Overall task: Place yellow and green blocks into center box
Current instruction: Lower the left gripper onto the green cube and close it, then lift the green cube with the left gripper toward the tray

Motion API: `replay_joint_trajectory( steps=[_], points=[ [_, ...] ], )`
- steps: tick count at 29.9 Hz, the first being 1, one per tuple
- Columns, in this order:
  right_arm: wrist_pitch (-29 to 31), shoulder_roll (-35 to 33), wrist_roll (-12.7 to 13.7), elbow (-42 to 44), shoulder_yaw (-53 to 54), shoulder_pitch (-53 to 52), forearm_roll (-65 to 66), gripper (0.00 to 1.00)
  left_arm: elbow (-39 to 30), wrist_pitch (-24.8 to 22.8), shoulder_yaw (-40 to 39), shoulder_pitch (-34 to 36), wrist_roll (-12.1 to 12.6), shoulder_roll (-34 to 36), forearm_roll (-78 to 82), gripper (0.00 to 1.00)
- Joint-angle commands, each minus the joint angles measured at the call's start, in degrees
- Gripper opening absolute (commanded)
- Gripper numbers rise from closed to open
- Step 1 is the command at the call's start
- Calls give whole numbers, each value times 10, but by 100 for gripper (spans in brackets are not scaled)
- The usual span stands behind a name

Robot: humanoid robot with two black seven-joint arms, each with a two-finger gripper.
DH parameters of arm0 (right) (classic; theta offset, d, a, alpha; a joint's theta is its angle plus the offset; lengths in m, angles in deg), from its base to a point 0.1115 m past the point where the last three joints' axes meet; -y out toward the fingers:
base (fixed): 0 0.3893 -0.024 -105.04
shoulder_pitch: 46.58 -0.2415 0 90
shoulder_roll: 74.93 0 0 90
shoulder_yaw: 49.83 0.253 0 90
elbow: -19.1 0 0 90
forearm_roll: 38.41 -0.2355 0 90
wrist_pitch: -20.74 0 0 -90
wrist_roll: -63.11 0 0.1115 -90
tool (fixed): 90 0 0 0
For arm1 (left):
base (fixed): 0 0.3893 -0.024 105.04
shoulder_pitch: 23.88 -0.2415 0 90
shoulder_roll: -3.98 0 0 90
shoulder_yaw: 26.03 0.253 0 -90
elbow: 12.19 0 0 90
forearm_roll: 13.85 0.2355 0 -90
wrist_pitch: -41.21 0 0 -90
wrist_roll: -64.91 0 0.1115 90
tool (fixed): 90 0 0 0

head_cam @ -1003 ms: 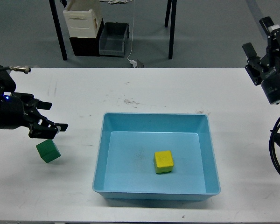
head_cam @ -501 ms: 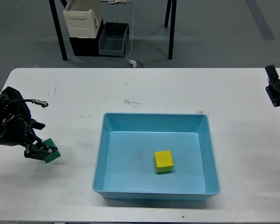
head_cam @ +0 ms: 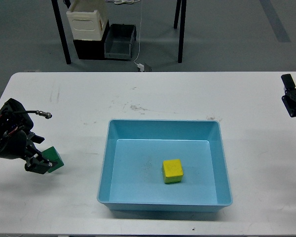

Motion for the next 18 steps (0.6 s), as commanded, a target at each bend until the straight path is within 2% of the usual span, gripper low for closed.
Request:
replay_joint_trajectory(
  steps=[1, 6, 8, 10, 14, 18],
  points=[
    [-1, 0, 0, 1, 2, 1, 0, 99, 13, 7, 12, 0, 0, -7, 0, 87],
    [-1, 0, 0, 1, 1, 1, 0, 99, 38, 23, 14, -1, 0, -23, 0, 67],
    [-1, 0, 0, 2, 1, 1, 0, 99, 42, 25, 14, -1, 0, -24, 0, 54],
    [-1, 0, 0, 3, 1, 1, 0, 99, 45, 26, 14, -2, 0, -24, 0, 50],
    [-1, 0, 0, 3, 2, 1, 0, 99, 50, 26, 14, -3, 0, -24, 0, 34],
    [-1, 0, 0, 3, 2, 2, 0, 99, 58, 27, 14, 2, 0, -21, -2, 29]
  ],
)
